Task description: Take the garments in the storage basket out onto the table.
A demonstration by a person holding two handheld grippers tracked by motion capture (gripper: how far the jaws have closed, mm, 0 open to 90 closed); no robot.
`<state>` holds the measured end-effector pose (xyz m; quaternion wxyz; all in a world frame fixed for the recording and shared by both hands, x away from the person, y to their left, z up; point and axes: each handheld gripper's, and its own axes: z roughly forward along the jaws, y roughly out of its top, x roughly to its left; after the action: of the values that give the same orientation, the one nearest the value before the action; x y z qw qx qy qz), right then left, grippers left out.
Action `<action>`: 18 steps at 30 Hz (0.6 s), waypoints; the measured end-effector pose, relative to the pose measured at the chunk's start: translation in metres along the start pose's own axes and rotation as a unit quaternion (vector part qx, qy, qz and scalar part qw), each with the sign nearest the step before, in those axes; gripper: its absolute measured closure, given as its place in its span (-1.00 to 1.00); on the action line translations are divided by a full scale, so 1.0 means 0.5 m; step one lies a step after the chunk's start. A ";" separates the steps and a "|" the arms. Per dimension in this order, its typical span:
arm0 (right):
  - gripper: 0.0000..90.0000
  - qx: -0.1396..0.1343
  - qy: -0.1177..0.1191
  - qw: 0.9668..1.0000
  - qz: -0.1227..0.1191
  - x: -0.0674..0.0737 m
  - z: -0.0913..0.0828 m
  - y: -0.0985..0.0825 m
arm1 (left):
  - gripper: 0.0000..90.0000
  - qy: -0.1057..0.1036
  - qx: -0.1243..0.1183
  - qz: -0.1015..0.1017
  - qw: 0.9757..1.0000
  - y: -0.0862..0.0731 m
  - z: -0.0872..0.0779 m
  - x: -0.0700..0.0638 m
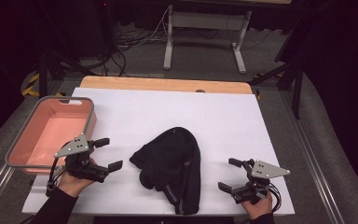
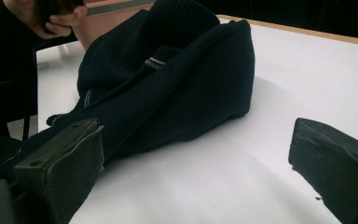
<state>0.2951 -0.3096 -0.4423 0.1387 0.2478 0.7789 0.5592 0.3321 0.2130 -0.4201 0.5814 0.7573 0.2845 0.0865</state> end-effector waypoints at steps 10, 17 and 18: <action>-0.92 0.000 0.001 1.000 -0.001 0.000 0.000 0.000 | -0.98 0.008 0.009 -0.015 1.000 -0.055 0.017 0.018; -0.92 0.000 0.002 1.000 -0.002 0.000 -0.001 0.000 | -0.99 0.012 -0.007 -0.005 1.000 -0.086 0.029 0.019; -0.92 0.000 0.002 1.000 -0.002 0.000 -0.001 0.000 | -0.99 0.014 -0.008 -0.013 1.000 -0.091 0.031 0.020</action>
<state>0.2950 -0.3099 -0.4422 0.1381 0.2449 0.7799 0.5592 0.3324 0.2129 -0.4691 0.5847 0.7476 0.3012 0.0916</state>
